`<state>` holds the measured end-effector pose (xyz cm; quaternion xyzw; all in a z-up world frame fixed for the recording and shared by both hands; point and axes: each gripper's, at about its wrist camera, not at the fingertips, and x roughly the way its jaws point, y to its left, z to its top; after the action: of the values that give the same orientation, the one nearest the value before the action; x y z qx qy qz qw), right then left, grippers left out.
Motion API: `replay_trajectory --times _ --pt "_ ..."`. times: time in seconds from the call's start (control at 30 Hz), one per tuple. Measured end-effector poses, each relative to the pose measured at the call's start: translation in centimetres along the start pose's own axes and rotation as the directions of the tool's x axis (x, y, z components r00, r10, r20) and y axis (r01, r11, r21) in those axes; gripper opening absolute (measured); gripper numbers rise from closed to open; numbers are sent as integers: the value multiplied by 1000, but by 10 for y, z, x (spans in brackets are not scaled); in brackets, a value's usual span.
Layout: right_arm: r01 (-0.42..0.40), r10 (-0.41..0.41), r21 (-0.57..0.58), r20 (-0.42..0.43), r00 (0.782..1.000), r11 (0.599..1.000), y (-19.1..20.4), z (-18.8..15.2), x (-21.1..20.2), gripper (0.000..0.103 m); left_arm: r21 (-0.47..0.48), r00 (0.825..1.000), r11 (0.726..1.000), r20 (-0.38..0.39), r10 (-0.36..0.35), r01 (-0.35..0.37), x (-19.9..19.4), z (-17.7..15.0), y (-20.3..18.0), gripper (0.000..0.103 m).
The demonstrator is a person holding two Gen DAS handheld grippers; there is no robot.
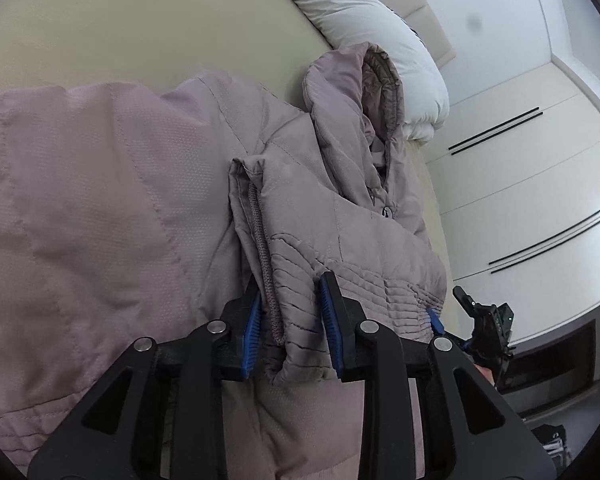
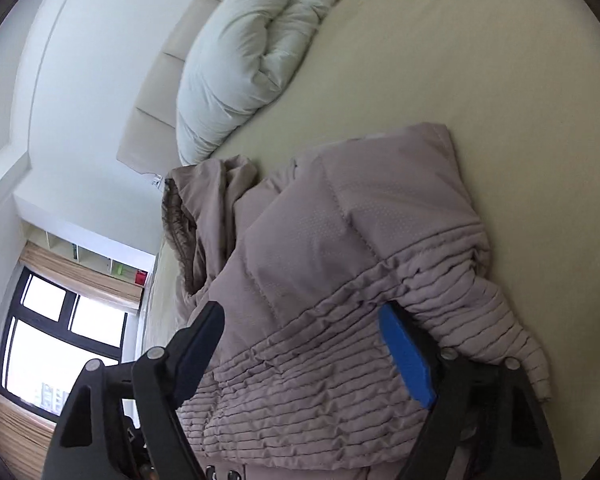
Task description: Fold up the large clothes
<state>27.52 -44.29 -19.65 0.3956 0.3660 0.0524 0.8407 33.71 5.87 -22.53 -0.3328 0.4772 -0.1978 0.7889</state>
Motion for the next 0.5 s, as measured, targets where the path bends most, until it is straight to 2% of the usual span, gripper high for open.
replay_trajectory --times 0.13,0.2,0.23,0.27,0.3,0.37,0.4,0.5 --pt "40 -40 -19 16 999 999 20 -9 -22 86 -6 992 1000 121 26 -26 -65 -23 16 29" --pt "19 -18 -45 33 999 999 38 -19 -33 88 -41 983 997 169 71 -65 -104 -45 33 40" --pt "12 -10 -67 33 999 998 49 -25 -36 89 -75 976 994 199 91 -77 -125 -58 43 59" --pt "0 2 -93 25 1000 996 62 -32 -37 89 -120 965 989 237 108 -81 -146 -74 56 65" --pt "-19 20 -115 15 1000 993 75 -40 -36 89 -172 956 982 267 124 -79 -165 -89 69 65" --pt "-67 66 -141 -13 998 988 98 -58 -33 89 -276 935 959 323 150 -58 -200 -121 95 68" --pt "-94 90 -150 -36 995 984 110 -68 -29 89 -340 920 939 351 175 -49 -216 -138 108 69" --pt "-150 133 -180 -104 986 972 143 -96 -14 89 -521 876 853 429 221 40 -249 -180 146 70"
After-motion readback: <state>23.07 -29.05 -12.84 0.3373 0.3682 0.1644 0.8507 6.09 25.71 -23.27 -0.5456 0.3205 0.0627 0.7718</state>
